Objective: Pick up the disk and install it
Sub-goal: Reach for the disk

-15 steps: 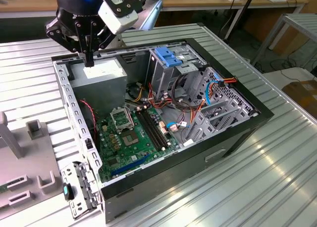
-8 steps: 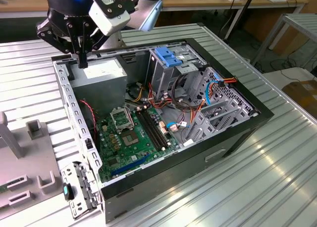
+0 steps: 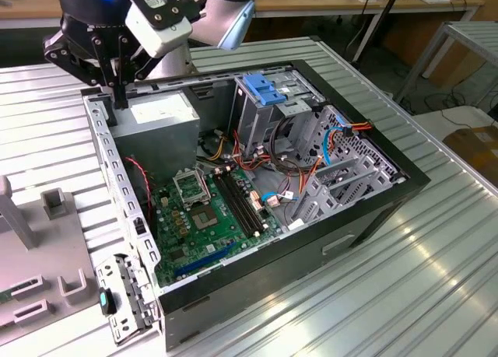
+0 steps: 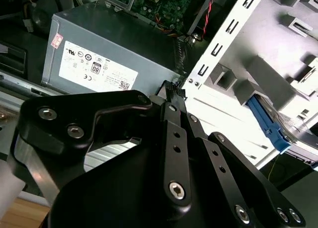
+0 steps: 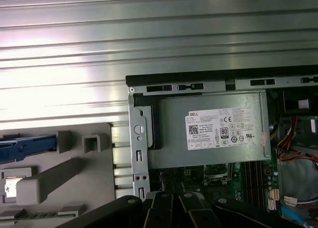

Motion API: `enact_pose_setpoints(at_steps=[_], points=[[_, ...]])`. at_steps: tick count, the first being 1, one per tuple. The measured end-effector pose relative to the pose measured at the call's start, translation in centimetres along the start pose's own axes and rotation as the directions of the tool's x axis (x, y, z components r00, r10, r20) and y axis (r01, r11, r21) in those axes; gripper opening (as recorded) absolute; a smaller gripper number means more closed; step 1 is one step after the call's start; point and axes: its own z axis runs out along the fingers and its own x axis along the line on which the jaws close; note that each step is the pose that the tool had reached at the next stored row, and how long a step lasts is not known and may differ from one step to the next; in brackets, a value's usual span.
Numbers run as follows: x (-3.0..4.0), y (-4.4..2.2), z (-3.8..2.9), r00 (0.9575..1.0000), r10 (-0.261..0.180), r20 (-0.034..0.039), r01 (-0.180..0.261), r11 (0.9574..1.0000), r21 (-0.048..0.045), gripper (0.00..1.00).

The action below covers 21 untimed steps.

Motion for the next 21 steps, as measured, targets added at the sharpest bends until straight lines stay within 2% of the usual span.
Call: enact_pose_setpoints(at_steps=[5,6,21], points=[[0.55,-0.04,-0.01,1.0000,0.000,0.0000,0.000,1.0000,0.0000,0.11],[0.86,-0.06,-0.02,1.0000,0.000,0.0000,0.000,1.0000,0.0000,0.11],[3.01,-0.23,-0.08,1.0000,0.000,0.0000,0.000,1.0000,0.0000,0.11]])
